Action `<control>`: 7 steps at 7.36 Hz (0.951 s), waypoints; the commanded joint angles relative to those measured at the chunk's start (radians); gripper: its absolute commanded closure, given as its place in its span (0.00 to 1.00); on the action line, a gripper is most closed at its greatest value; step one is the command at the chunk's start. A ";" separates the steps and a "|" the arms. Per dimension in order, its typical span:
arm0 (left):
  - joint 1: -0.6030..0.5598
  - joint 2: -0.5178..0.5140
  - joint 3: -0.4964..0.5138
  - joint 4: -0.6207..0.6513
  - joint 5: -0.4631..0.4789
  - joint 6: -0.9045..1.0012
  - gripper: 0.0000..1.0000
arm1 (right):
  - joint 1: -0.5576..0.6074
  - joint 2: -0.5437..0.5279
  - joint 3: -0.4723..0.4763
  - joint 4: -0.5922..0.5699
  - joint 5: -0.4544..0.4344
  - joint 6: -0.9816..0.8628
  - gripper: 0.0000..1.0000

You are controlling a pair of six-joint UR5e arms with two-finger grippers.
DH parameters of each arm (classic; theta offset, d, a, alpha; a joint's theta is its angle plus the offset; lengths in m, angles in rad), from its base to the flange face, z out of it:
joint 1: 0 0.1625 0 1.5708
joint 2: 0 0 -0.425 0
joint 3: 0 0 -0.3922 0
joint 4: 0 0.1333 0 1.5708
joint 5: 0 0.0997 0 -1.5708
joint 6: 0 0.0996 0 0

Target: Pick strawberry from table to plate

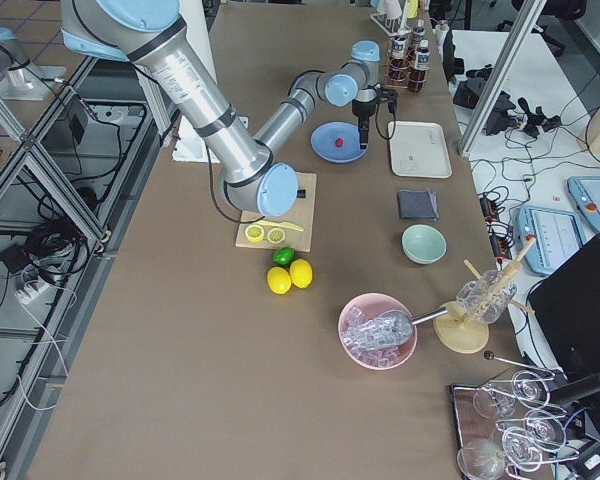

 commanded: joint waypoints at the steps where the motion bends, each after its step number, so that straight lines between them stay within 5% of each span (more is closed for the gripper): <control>1: -0.084 0.015 0.012 0.112 0.042 0.205 0.02 | 0.216 -0.176 0.050 -0.011 0.141 -0.267 0.00; 7: -0.087 0.101 0.014 0.177 0.073 0.213 0.02 | 0.476 -0.526 0.036 -0.020 0.136 -0.630 0.00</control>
